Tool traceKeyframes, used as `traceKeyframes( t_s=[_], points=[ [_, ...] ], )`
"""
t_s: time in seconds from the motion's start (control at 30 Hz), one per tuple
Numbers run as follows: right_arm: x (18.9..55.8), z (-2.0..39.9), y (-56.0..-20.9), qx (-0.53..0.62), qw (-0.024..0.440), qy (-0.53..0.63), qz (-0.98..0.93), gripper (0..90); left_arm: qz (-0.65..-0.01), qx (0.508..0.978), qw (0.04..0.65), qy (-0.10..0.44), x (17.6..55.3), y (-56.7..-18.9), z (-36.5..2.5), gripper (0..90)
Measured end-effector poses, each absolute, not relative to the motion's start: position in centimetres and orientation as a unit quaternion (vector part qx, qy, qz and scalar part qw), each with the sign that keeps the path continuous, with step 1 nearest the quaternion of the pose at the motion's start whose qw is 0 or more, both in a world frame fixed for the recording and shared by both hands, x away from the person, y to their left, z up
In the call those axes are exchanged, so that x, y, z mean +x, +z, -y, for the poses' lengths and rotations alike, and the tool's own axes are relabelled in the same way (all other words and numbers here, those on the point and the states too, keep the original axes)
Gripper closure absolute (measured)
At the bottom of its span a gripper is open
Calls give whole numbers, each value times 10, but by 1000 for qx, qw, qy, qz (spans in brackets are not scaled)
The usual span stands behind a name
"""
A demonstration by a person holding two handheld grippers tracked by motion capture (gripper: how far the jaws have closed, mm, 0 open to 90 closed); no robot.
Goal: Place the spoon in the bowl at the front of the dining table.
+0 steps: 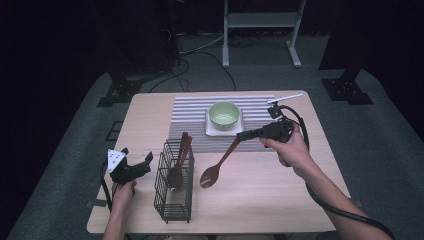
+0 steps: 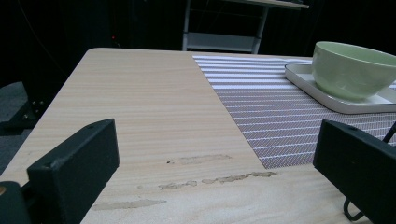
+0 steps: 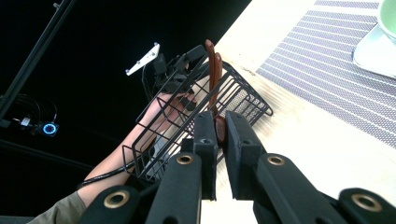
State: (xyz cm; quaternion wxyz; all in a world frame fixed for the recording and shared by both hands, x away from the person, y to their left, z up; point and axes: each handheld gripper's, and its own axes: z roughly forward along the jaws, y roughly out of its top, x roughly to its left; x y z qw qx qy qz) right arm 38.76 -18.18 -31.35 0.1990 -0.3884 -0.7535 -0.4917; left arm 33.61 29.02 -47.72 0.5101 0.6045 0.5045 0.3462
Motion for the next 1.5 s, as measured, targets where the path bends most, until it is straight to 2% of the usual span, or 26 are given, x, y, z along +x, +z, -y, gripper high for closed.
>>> traceKeyframes(
  t_s=[1.5],
  points=[
    [414,183,-320,-421,172,-485,747,825,-505,603,511,346,336,-477,-291,0]
  ],
)
